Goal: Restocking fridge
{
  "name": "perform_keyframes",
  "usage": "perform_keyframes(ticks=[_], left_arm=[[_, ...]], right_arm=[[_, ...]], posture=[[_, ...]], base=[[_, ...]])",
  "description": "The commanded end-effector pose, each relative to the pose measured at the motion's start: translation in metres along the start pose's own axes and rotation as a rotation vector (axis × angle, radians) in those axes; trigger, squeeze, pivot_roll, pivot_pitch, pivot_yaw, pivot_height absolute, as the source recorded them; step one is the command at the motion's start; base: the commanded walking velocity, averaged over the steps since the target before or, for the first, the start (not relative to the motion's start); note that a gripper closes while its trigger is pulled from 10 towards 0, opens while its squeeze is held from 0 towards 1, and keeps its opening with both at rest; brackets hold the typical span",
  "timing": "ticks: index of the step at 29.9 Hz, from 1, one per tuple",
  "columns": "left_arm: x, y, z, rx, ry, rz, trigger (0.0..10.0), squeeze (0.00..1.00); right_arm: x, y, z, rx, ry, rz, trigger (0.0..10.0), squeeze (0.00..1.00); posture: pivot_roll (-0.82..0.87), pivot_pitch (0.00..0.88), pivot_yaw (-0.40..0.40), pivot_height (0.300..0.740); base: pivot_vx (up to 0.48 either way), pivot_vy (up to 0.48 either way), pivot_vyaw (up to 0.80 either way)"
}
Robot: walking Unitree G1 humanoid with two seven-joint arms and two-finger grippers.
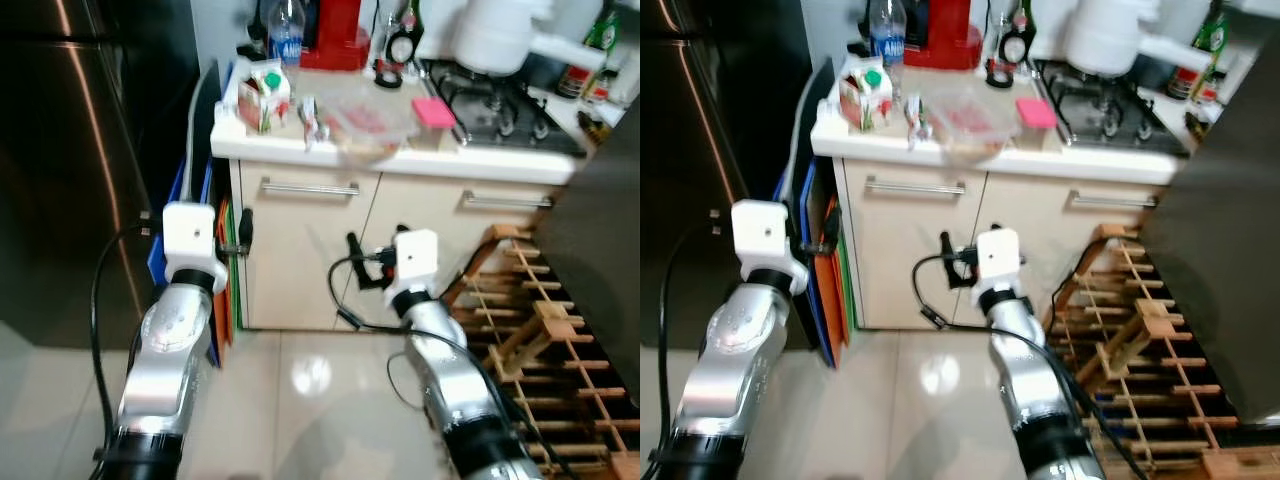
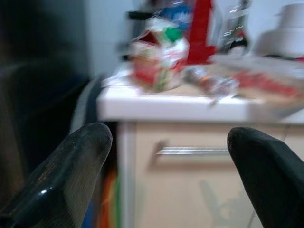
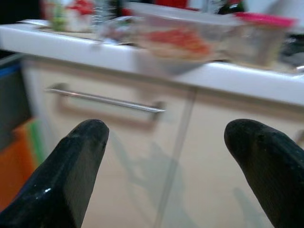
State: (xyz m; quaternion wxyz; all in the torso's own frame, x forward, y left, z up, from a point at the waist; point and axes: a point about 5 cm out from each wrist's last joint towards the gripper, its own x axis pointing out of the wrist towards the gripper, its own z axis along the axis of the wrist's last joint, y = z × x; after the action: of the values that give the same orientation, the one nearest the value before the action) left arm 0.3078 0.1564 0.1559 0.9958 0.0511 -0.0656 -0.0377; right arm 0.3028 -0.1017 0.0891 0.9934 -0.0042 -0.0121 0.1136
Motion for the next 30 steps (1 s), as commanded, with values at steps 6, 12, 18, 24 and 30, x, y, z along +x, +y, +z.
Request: perform_keyframes(ticks=[6,12,18,24,30], left_arm=[[0.006,-0.016,0.005,-0.060,-0.010,-0.060,10.0,0.00],[0.007,-0.033,0.010,-0.095,-0.015,-0.124,10.0,0.00],[0.009,-0.035,0.009,-0.126,-0.004,-0.115,10.0,0.00],[0.007,-0.038,0.020,-0.118,-0.064,-0.125,10.0,0.00],[0.007,-0.041,0.027,-0.125,-0.090,-0.135,10.0,0.00]], right_arm=[[0.023,-0.026,0.012,0.000,-0.046,-0.105,10.0,0.05],[0.029,-0.024,0.021,0.013,-0.081,-0.128,10.0,0.05],[0.028,-0.020,0.014,0.024,-0.075,-0.126,10.0,0.05],[0.030,-0.018,0.014,0.018,-0.069,-0.097,10.0,0.05],[0.036,-0.020,0.020,0.008,-0.081,-0.097,10.0,0.04]], posture=[[0.19,0.000,-0.065,0.740],[0.16,0.000,-0.034,0.740],[0.17,0.000,-0.057,0.740],[0.18,0.000,-0.083,0.740],[0.17,0.000,-0.091,0.740]], base=[[0.080,0.000,0.00],[0.000,0.000,0.00],[0.000,0.000,0.00],[0.197,-0.251,0.00],[0.298,-0.373,0.00]])
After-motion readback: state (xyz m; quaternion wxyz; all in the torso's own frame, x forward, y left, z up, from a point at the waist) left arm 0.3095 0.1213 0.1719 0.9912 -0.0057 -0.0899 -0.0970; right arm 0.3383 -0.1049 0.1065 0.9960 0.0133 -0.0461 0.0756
